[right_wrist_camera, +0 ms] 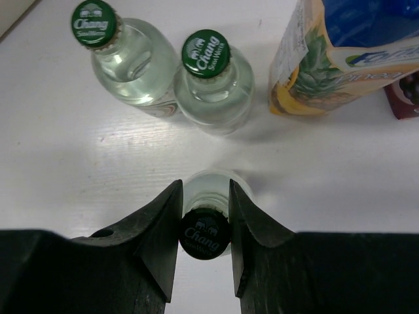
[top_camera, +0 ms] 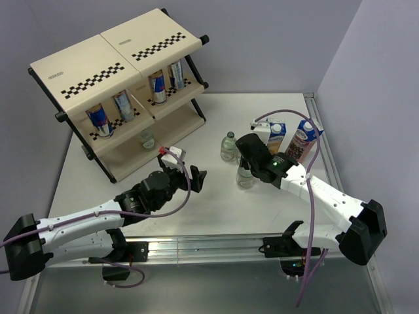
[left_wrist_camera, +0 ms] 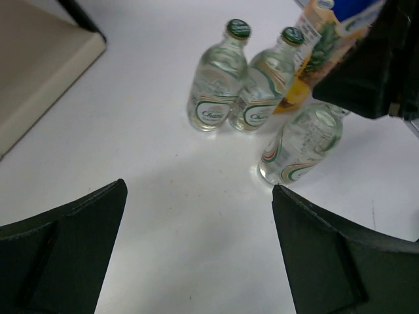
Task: Place and organize the beverage onto the shelf
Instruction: Pick up the drink from the center of the board.
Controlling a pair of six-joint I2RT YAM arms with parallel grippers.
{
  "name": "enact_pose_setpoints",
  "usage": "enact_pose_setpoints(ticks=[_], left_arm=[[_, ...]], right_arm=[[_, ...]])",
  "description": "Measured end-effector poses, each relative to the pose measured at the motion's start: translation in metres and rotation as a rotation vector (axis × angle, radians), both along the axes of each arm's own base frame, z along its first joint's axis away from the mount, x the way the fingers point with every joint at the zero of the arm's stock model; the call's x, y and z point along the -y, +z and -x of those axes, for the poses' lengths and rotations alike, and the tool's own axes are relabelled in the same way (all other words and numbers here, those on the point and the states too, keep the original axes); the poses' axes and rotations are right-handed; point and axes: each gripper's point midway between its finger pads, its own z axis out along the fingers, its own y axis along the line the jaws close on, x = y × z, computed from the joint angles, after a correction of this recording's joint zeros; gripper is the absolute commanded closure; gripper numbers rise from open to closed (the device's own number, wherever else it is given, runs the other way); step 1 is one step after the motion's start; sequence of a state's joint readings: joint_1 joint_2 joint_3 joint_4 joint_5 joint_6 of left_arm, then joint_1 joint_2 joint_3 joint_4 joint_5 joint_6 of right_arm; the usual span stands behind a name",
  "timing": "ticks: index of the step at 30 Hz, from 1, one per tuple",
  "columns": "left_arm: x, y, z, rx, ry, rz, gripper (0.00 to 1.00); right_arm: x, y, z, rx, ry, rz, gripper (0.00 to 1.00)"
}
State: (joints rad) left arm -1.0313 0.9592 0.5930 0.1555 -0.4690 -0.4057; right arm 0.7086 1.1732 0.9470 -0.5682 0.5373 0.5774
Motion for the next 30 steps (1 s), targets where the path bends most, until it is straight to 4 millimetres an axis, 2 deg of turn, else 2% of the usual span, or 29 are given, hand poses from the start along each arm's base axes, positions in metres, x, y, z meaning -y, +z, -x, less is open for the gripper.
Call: enact_pose_setpoints(ticks=[6,10,11,17,21,25,30], left_arm=[[0.034,-0.012,0.013,0.106,-0.116,-0.045,0.01],[0.054,-0.014,0.022,0.169,-0.16,-0.068,0.0],[0.058,-0.015,0.024,0.182,-0.167,-0.067,0.01],[0.061,-0.023,0.03,0.236,-0.165,-0.067,0.0],[0.06,-0.022,0.033,0.26,-0.162,-0.048,0.01],[0.058,-0.017,0.03,0.269,-0.127,-0.03,0.0],[0.057,-0.033,0.022,0.243,-0.072,-0.081,0.02]], right_arm=[[-0.022,0.023,0.007,0.017,0.09,0.0,1.0],[-0.05,0.053,0.013,0.055,0.177,-0.022,1.0],[-0.06,0.066,0.014,0.073,0.205,-0.034,1.0],[-0.102,0.098,0.029,0.1,0.335,-0.075,1.0],[-0.115,0.102,0.038,0.087,0.386,-0.067,1.0],[-0.124,0.094,0.047,0.055,0.428,-0.029,1.0],[-0.136,0.087,0.055,0.036,0.469,0.021,1.0]])
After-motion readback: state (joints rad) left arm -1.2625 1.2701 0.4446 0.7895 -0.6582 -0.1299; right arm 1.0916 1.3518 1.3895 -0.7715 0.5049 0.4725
